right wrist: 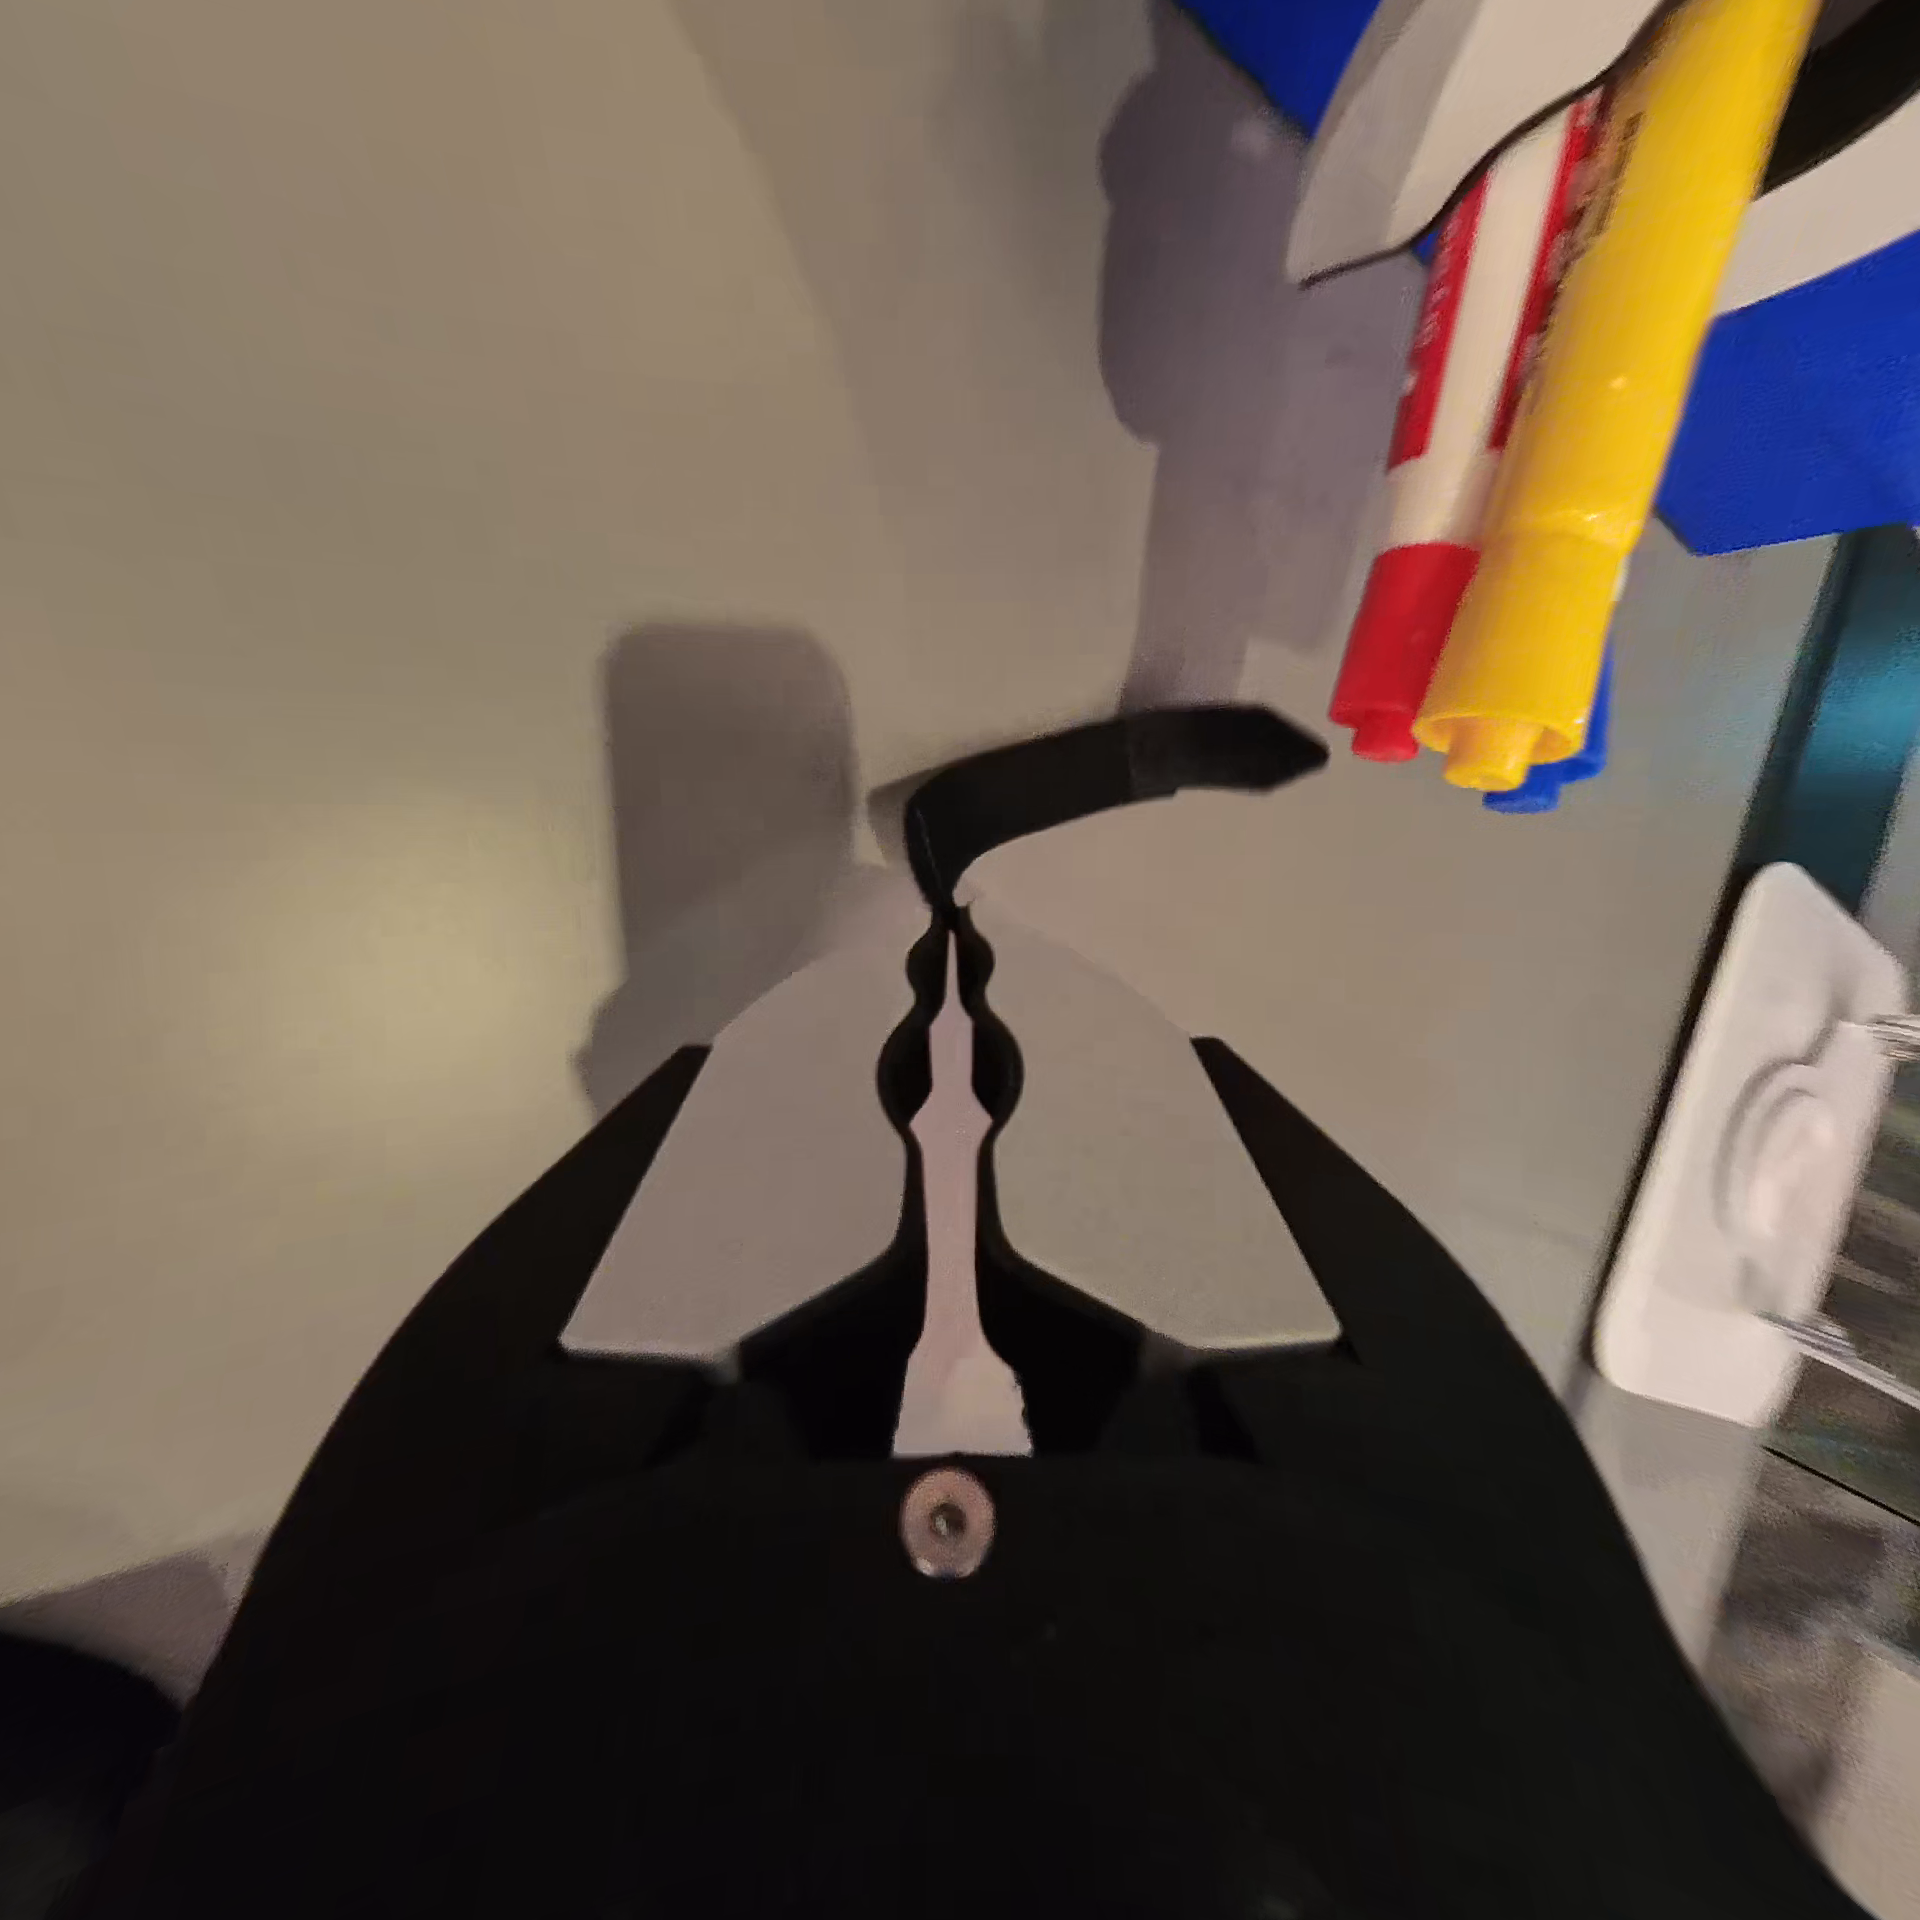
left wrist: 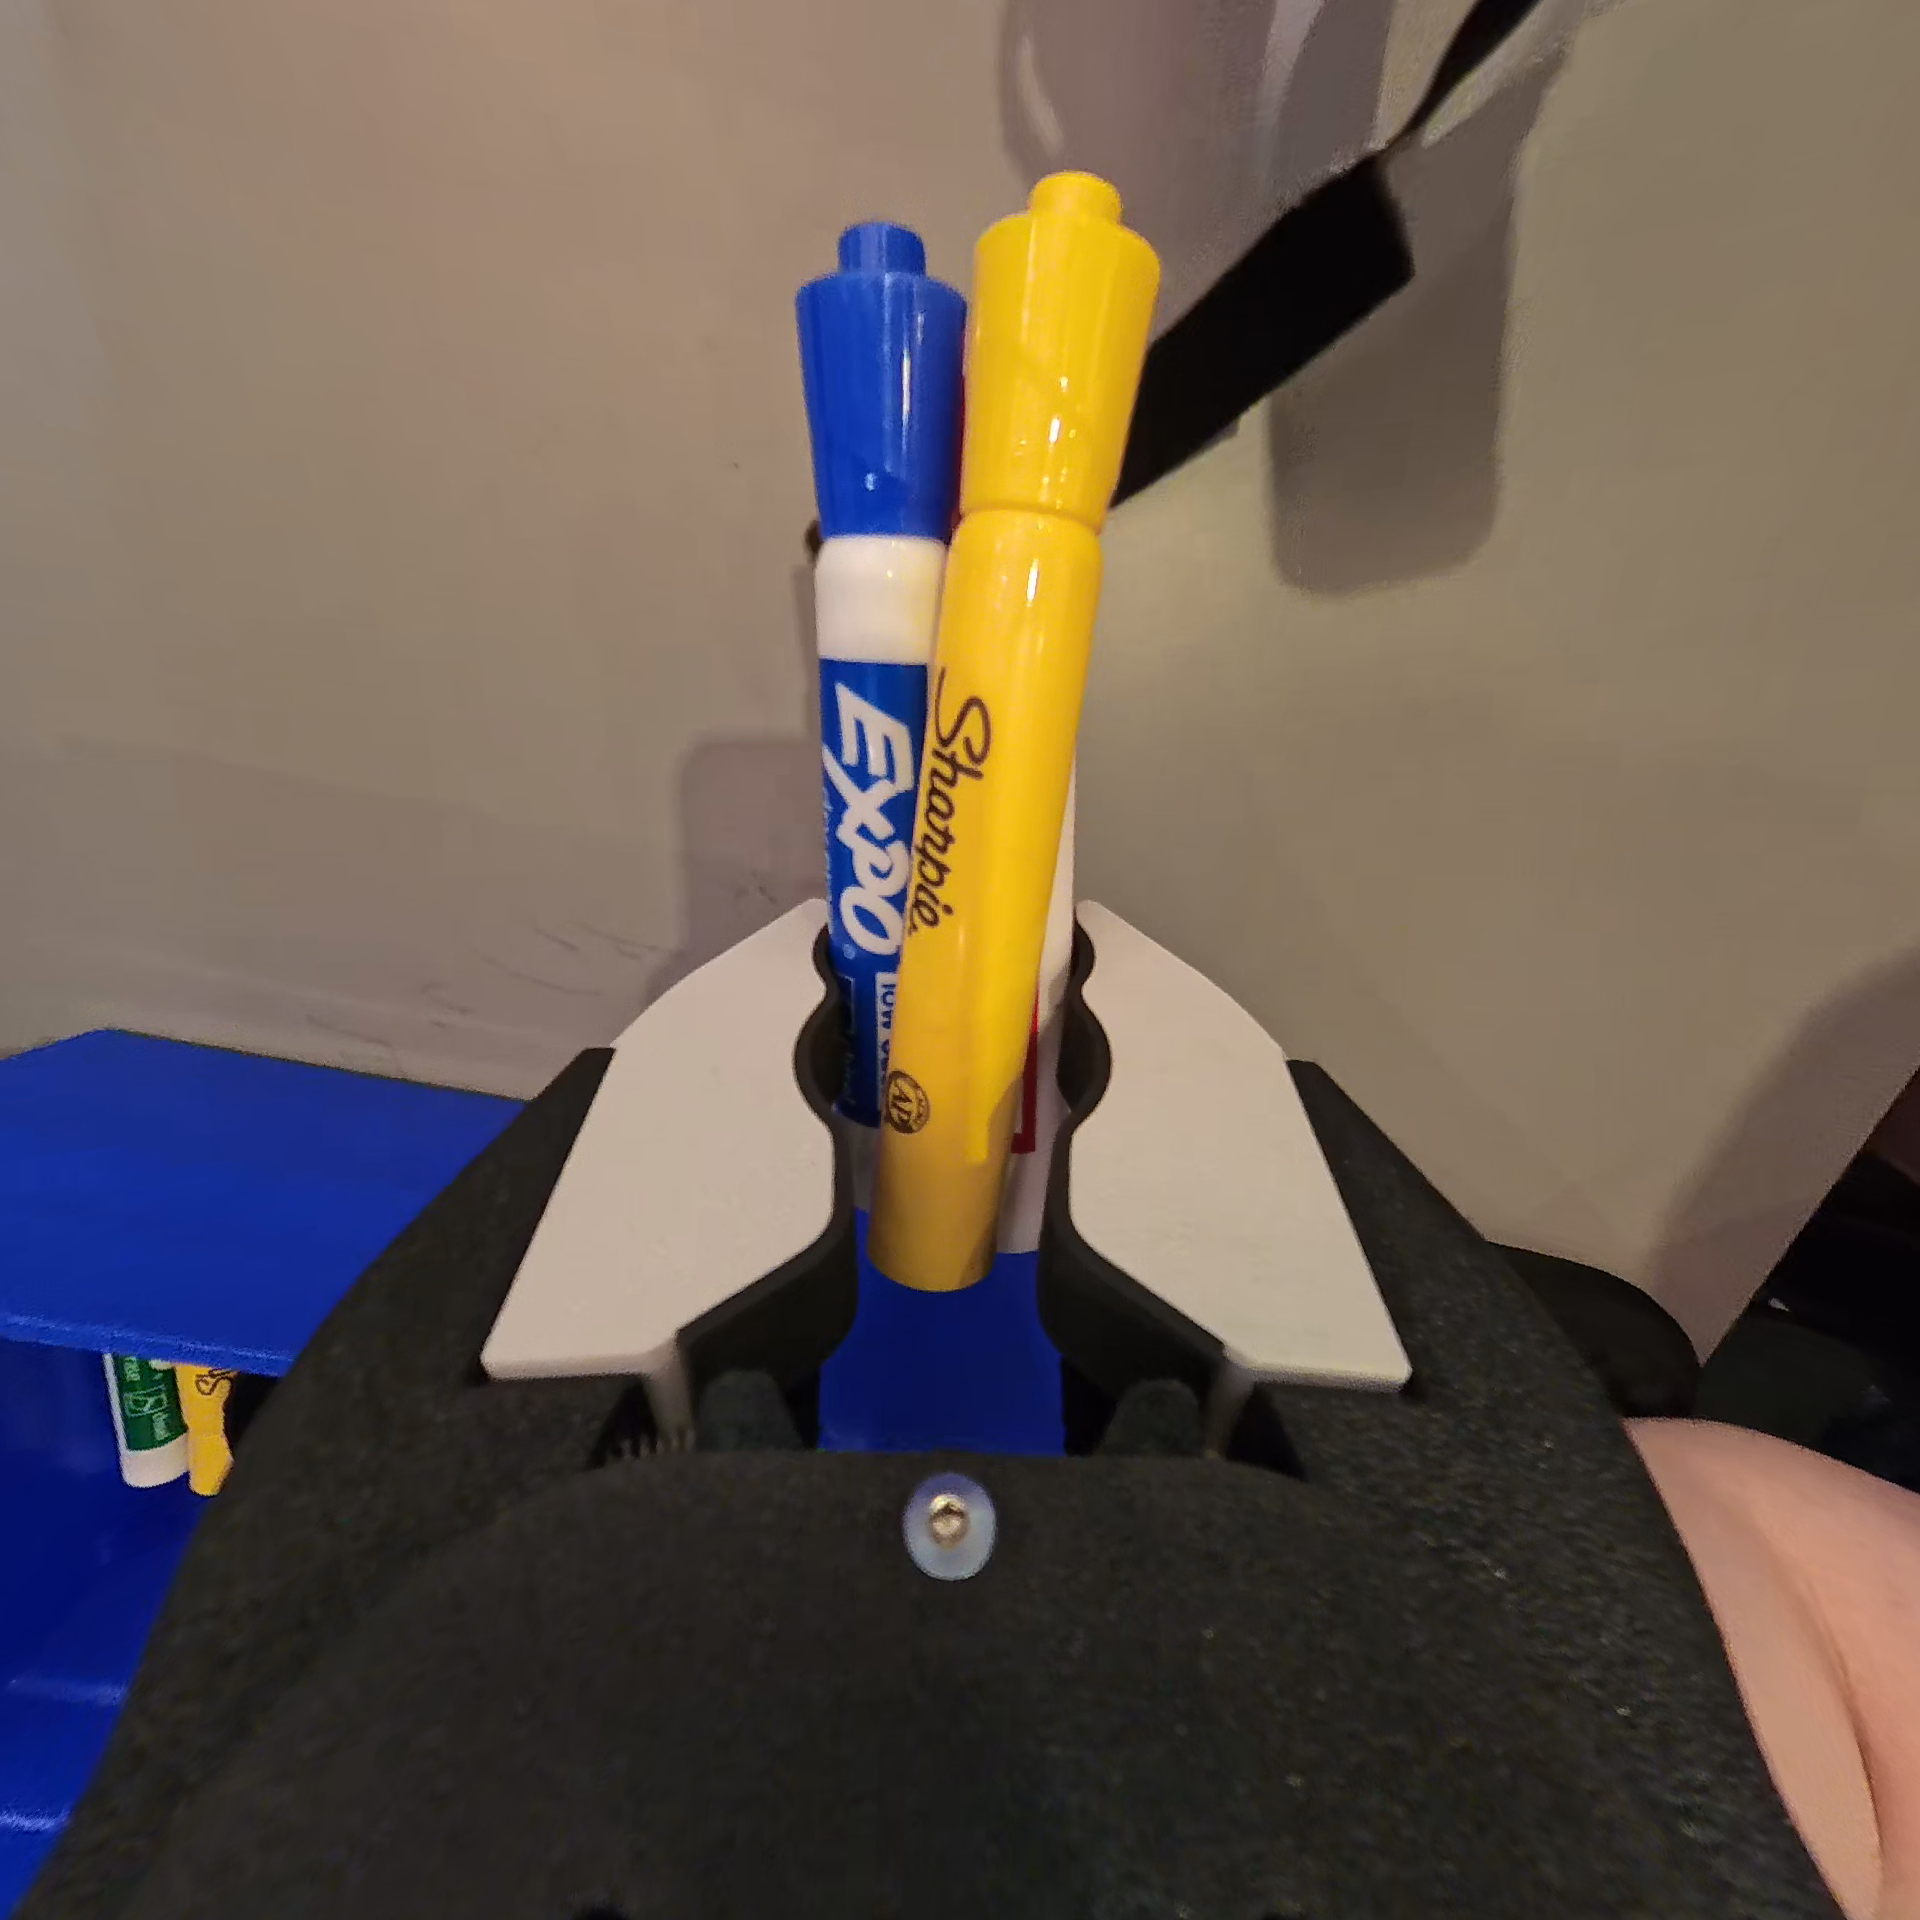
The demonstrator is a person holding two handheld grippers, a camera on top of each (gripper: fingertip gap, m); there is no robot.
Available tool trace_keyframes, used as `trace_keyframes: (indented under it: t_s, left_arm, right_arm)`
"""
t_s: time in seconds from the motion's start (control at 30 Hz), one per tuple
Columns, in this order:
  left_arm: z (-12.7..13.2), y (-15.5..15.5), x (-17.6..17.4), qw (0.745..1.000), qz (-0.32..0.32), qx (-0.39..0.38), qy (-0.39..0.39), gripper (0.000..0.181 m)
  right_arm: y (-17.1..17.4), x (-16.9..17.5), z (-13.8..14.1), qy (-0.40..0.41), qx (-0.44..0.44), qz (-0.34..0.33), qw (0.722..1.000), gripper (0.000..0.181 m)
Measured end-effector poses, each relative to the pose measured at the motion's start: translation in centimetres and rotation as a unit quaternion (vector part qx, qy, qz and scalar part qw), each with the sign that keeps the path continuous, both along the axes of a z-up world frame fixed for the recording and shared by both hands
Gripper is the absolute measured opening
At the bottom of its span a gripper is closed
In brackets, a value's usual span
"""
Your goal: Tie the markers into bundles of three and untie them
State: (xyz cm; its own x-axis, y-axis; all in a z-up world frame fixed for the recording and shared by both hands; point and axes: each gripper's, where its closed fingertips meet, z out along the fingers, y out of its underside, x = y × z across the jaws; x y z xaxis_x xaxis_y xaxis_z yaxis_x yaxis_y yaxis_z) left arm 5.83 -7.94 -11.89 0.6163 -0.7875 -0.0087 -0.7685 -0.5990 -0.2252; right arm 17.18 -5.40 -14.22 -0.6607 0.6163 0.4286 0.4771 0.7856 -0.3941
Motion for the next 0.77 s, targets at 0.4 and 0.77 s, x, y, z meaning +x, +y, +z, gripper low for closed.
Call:
trace_keyframes:
  t_s: [0.4,0.77]
  left_arm:
    - [-0.8,-0.2,1.4,0.999,-0.032,-0.011,-0.001,0.038]
    - [-1.1,-1.1,3.5,0.997,-0.078,-0.022,-0.011,0.038]
  right_arm:
    - [-3.1,-2.0,7.9,-0.007,-0.457,-0.096,0.884,0.002]
    - [-2.5,-3.5,10.3,-0.067,-0.624,-0.154,0.764,0.002]
